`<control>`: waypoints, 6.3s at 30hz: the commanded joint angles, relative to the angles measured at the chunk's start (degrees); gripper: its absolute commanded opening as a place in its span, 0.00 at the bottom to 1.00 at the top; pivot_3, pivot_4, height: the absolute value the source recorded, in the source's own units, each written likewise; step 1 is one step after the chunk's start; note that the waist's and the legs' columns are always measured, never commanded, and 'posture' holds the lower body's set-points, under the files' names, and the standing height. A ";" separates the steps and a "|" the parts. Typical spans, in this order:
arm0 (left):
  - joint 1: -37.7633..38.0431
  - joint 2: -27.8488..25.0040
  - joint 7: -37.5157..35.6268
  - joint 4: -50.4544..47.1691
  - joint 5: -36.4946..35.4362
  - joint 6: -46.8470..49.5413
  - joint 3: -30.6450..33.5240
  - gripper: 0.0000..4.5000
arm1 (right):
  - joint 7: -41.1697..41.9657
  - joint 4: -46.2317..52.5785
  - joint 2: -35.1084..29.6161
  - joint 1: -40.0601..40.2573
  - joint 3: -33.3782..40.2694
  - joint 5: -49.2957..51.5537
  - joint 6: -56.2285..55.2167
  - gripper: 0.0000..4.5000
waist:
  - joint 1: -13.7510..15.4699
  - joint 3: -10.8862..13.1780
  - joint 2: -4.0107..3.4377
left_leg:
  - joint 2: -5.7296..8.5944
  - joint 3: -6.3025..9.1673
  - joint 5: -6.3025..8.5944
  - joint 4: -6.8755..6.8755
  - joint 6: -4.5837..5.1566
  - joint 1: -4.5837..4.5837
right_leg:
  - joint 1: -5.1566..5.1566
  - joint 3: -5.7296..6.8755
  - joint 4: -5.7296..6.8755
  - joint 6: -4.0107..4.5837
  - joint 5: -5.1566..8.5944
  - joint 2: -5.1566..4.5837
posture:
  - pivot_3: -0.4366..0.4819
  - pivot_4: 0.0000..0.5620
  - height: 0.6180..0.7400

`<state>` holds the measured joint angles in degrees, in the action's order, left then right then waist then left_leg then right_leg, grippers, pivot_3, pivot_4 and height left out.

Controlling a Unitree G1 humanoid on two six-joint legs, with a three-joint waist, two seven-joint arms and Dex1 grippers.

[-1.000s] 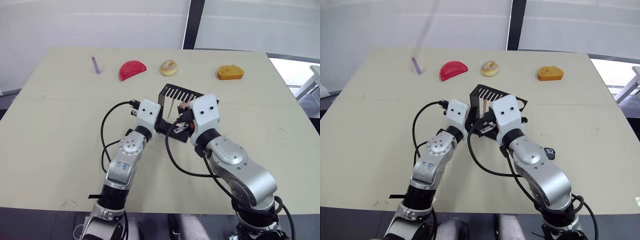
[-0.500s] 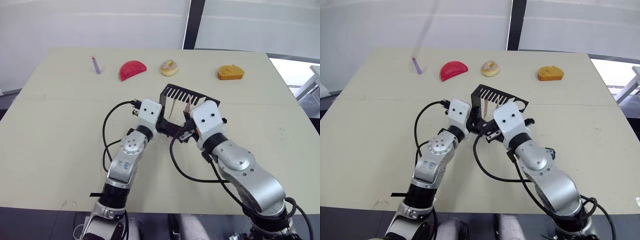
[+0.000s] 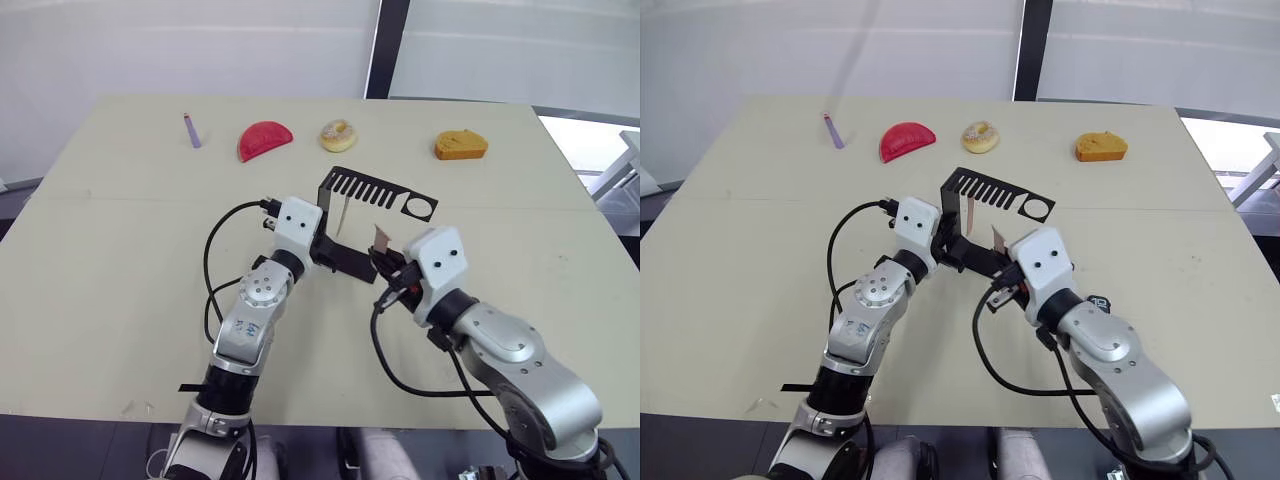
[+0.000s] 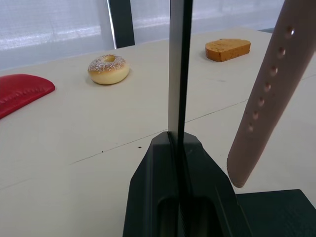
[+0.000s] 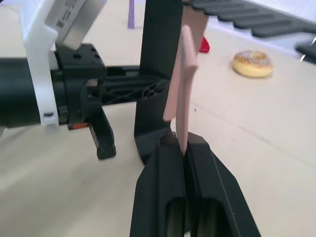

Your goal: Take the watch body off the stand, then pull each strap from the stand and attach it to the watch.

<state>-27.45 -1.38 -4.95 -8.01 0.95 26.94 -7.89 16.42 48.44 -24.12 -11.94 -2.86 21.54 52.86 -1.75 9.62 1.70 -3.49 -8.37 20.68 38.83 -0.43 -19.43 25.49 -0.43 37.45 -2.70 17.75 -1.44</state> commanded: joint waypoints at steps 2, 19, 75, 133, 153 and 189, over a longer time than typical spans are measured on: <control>-0.01 -1.13 -2.64 -3.81 -2.33 0.82 1.68 0.36 | 5.28 0.83 -1.41 -0.21 5.62 6.58 -0.01 0.00 | 0.02 0.00 0.00 | 0.00 0.00 0.00 0.00 0.00 0.01 | 0.00 0.00 0.01 0.00 0.00 0.01 | 0.48 0.27 0.98; 2.54 -31.22 -46.81 -12.81 -51.46 30.59 20.10 0.99 | 22.06 -13.36 -9.84 -9.69 13.48 39.56 7.67 0.00 | 0.14 0.05 -0.04 | -0.04 0.05 0.01 -0.02 -0.04 0.02 | -0.01 0.06 -0.01 0.08 0.04 -0.03 | 0.48 0.27 0.98; -5.91 -21.78 -44.10 -5.87 -59.97 29.36 10.78 0.43 | 17.67 -19.32 -10.55 -16.12 8.09 49.70 10.30 0.00 | -0.03 0.06 -0.05 | -0.04 0.12 0.05 0.05 -0.01 -0.10 | -0.01 0.07 -0.08 0.02 0.01 -0.03 | 0.48 0.27 0.98; -5.73 -25.33 -48.39 -4.66 -59.78 28.55 10.56 0.00 | 12.20 -8.49 -17.94 -7.87 16.00 54.92 7.35 0.41 | 0.13 0.07 -0.06 | -0.05 0.20 0.05 -0.04 -0.01 -0.19 | 0.01 0.11 -0.23 0.01 0.01 -0.03 | 0.48 0.27 0.98; -5.73 -33.09 -70.66 0.61 -40.51 8.24 -0.83 0.00 | -15.30 11.56 -7.97 66.75 30.33 28.47 -30.25 1.00 | -0.46 0.08 -0.06 | 0.06 0.11 -0.11 -0.83 -0.19 0.16 | -0.25 -0.07 -0.63 -0.03 0.02 0.01 | 0.48 0.27 0.98; -3.60 -32.10 -64.90 -5.43 -39.58 9.48 0.71 0.00 | -31.79 -9.41 13.17 22.78 10.06 -1.90 -8.44 1.00 | -0.19 0.05 -0.08 | 0.07 0.07 -0.17 -0.65 -0.17 0.14 | -0.06 -0.11 -0.35 0.03 0.05 0.01 | 0.48 0.27 0.98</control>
<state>-30.91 -33.45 -70.08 -11.07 -37.26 36.47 -8.93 -14.96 38.64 -11.31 10.74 6.52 20.92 43.82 -1.95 9.67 1.62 -3.41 -8.30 20.51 38.18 -0.60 -19.29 25.42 -0.54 37.10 -2.67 17.80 -1.43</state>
